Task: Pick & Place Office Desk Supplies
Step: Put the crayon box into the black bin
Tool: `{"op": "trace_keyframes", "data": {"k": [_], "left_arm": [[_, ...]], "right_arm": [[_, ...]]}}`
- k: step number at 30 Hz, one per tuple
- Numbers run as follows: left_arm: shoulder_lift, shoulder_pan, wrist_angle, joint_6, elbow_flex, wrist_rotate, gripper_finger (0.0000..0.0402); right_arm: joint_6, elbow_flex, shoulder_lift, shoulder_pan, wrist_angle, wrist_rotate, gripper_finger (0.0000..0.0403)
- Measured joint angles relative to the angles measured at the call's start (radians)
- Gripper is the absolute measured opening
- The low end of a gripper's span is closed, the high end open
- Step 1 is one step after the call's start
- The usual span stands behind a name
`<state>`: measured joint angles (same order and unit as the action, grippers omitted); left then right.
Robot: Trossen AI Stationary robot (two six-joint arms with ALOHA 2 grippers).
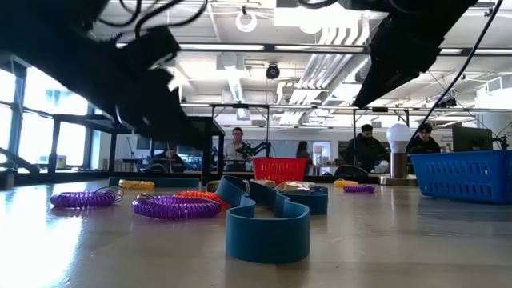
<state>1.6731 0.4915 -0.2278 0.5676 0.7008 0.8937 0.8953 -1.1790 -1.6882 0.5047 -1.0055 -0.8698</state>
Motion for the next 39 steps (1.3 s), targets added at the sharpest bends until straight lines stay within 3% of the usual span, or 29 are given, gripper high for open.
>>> {"op": "trace_keyframes", "data": {"k": [7,12,19,25,39], "left_arm": [[0.228,0.009,-0.342,-0.126,0.004,0.110,0.0292],[0.316,0.019,-0.523,-0.199,0.006,0.161,0.0292],[0.323,0.033,-0.526,-0.238,0.007,0.240,0.0292],[0.323,0.018,-0.491,-0.169,0.007,0.126,0.0291],[0.323,-0.065,-0.482,-0.080,0.007,0.023,0.0291]], "right_arm": [[-0.001,0.000,0.000,0.051,0.009,0.000,0.0220],[-0.001,0.000,0.000,0.085,0.016,0.000,0.0220],[-0.001,0.000,0.000,0.125,0.037,0.001,0.0220],[-0.001,0.000,0.000,0.145,0.045,0.001,0.0220],[-0.009,0.000,0.000,0.131,0.064,-0.055,0.0220]]}}
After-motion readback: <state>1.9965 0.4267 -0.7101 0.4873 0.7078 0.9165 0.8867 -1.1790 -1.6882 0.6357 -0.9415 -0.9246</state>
